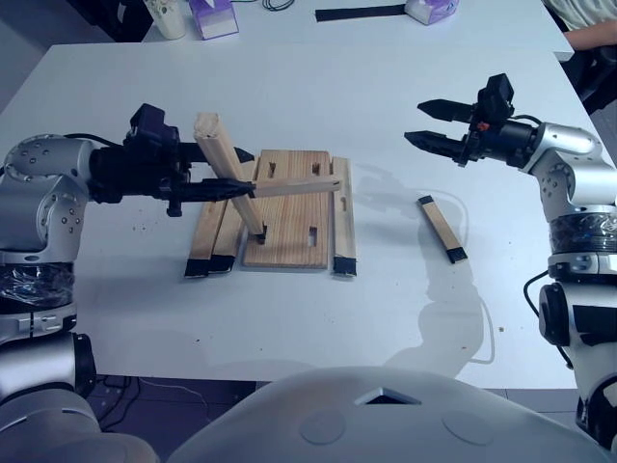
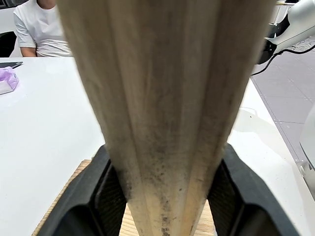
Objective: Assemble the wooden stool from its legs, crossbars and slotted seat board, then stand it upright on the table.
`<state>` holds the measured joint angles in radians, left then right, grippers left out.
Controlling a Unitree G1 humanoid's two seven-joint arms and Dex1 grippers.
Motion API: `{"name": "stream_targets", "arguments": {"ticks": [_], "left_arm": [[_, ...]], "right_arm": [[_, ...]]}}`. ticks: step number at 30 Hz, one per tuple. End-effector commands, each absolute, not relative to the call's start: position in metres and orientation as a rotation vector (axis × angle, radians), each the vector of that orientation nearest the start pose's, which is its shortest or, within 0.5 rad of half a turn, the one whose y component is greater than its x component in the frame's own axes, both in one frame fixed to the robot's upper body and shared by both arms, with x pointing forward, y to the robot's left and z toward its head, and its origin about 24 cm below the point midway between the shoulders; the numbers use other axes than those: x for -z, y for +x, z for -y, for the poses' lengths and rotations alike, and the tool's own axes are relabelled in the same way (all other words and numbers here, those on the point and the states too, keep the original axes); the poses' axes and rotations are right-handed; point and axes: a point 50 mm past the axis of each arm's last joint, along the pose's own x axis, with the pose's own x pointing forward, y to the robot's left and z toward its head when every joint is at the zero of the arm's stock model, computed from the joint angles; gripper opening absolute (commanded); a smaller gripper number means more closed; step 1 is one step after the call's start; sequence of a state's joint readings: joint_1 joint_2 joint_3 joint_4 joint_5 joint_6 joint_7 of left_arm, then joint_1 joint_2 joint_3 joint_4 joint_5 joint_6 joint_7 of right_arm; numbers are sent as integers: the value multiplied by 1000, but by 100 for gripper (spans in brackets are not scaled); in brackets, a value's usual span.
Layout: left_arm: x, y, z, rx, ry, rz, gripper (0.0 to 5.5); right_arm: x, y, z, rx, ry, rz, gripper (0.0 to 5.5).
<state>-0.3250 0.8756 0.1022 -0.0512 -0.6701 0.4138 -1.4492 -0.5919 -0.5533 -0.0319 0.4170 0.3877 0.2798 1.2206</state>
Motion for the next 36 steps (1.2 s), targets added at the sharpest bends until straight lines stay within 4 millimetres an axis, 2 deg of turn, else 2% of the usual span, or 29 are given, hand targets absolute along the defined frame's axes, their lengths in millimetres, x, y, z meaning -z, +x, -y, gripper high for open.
{"name": "stream_targets", "arguments": {"ticks": [1, 8, 11, 17, 24, 28, 36], "left_arm": [[-165, 245, -229, 1458, 114, -198, 205], [-163, 233, -232, 1440, 120, -213, 205], [-155, 228, -237, 1430, 139, -255, 205], [-133, 228, -249, 1403, 241, -343, 205], [-128, 228, -254, 1391, 280, -356, 205], [-119, 225, -248, 1386, 236, -367, 205], [-74, 192, -228, 1352, 201, -463, 205]], "right_arm": [[-140, 328, 208, -1114, -78, -105, 360], [-139, 326, 210, -1100, -57, -100, 360], [-137, 327, 209, -1094, -49, -102, 360], [-133, 325, 204, -1098, -37, -107, 360], [-123, 319, 204, -1085, -15, -122, 360], [-119, 315, 200, -1077, 0, -122, 360], [-117, 299, 189, -1072, 53, -108, 360]]}}
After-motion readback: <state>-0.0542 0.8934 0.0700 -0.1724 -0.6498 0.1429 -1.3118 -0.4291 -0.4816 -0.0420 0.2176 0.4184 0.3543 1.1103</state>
